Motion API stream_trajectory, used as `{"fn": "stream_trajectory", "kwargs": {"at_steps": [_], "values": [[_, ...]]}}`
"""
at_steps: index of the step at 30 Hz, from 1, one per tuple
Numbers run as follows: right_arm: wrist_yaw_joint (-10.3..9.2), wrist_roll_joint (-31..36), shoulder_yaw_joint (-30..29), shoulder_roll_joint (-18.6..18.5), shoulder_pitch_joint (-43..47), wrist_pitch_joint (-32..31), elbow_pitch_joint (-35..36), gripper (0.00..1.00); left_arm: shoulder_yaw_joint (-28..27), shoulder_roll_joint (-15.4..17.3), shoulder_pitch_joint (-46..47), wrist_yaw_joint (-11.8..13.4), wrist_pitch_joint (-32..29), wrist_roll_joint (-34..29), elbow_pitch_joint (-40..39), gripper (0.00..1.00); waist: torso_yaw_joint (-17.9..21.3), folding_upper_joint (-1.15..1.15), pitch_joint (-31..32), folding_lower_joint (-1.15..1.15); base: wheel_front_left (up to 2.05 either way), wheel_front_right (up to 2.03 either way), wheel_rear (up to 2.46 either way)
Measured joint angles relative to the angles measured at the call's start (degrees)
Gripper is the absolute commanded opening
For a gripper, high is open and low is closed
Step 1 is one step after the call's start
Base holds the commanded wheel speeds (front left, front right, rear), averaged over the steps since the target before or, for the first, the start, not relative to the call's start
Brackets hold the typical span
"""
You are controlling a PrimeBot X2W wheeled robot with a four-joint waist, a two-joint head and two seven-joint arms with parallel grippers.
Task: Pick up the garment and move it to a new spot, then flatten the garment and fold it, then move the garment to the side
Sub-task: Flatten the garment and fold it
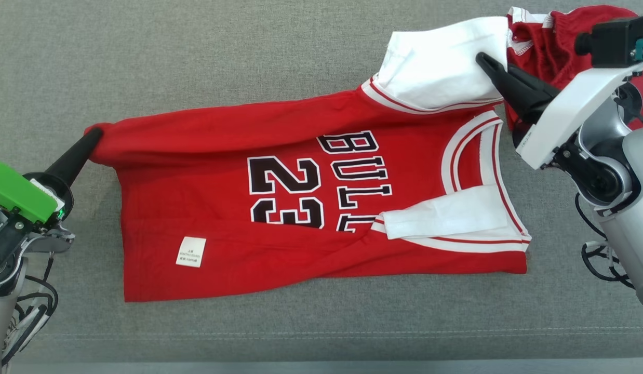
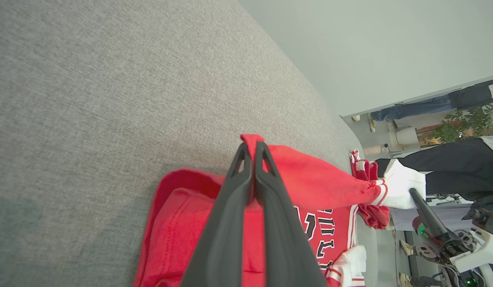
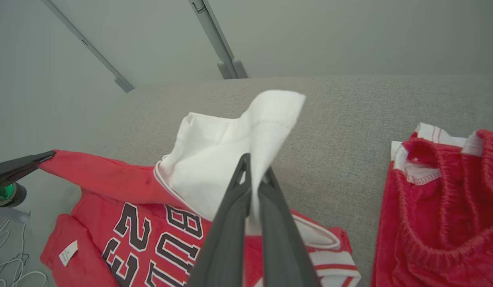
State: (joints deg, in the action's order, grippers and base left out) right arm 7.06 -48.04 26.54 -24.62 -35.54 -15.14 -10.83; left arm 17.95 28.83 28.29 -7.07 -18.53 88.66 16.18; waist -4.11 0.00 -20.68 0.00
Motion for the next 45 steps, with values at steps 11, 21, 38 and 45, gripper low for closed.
{"fn": "stream_trajectory", "kwargs": {"at_steps": [11, 21, 38, 45], "values": [[-0.09, -1.9, -1.2, -0.7, 6.8, 1.3, 2.5, 0.0, 0.8, -0.3, -3.9, 0.0, 0.5, 0.4, -1.1, 0.0, 0.3, 0.0, 0.6, 0.0, 0.0, 0.0, 0.0], [-1.13, -3.4, -1.8, -0.6, 12.7, 2.5, 4.7, 0.0, 1.3, -1.0, -6.4, 0.0, 1.2, 0.4, -1.7, 0.0, -0.2, 0.0, 1.3, 0.0, 0.0, 0.0, 0.0], [-2.63, -4.1, -1.5, -0.7, 20.3, 4.2, 8.5, 0.0, 1.3, -0.8, -11.2, 0.0, 1.7, 0.4, -3.0, 0.0, -0.8, 0.0, 3.7, 0.0, 0.0, 0.0, 0.0], [-2.71, -2.5, -0.3, -2.1, 23.1, 4.6, 8.8, 0.0, 1.5, -0.8, -12.9, 0.0, 2.0, 0.4, -3.3, 0.0, -0.7, 0.0, 4.1, 0.0, 0.0, 0.0, 0.0]]}}
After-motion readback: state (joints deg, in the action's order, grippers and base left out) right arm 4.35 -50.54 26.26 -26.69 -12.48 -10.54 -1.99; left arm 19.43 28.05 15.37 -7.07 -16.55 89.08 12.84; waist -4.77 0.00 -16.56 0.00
